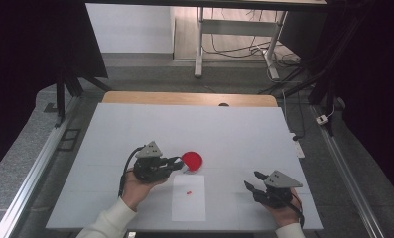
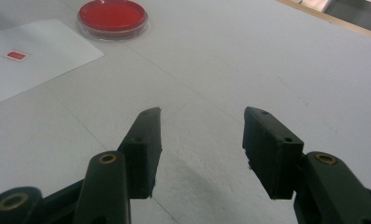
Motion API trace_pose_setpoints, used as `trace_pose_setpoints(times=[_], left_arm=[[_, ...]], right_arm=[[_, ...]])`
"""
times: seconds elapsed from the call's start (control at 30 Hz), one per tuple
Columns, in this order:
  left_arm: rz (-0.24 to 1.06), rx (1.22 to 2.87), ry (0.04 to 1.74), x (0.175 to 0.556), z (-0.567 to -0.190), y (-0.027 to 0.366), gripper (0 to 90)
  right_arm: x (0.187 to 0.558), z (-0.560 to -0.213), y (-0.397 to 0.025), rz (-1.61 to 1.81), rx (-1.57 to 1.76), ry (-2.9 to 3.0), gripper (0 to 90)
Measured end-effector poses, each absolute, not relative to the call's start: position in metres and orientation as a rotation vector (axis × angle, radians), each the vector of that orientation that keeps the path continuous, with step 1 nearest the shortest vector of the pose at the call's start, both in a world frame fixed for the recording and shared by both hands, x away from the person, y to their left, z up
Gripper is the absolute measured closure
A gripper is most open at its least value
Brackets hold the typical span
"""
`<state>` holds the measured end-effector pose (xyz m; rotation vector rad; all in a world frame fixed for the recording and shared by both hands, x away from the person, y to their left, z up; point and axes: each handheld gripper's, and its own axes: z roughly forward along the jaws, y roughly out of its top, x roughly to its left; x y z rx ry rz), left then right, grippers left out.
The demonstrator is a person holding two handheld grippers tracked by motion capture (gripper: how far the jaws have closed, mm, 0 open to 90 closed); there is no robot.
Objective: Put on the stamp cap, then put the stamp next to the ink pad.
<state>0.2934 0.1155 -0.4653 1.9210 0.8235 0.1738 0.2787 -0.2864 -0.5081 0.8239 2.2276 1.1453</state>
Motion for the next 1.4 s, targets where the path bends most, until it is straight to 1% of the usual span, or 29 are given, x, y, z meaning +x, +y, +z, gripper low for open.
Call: trace_pose_setpoints(times=[0.2, 0.57, 0.97, 1.13, 1.4], left_arm=[[0.177, 1.932, 0.837, 0.298, -0.468, 0.121, 75.5], [0.193, 1.94, 0.875, 0.307, -0.472, 0.129, 75.4], [0.309, 2.016, 0.936, 0.323, -0.48, 0.131, 75.4], [0.335, 2.074, 0.951, 0.331, -0.486, 0.128, 75.3], [0.342, 2.106, 0.982, 0.341, -0.493, 0.128, 75.3]], right_arm=[[0.281, -0.511, -0.292, 1.128, 0.832, 2.237, 46.6], [0.281, -0.513, -0.292, 1.125, 0.822, 2.235, 46.2], [0.275, -0.512, -0.293, 1.102, 0.827, 2.231, 46.1], [0.276, -0.514, -0.294, 1.102, 0.831, 2.24, 45.8], [0.277, -0.515, -0.293, 1.094, 0.834, 2.245, 45.6]])
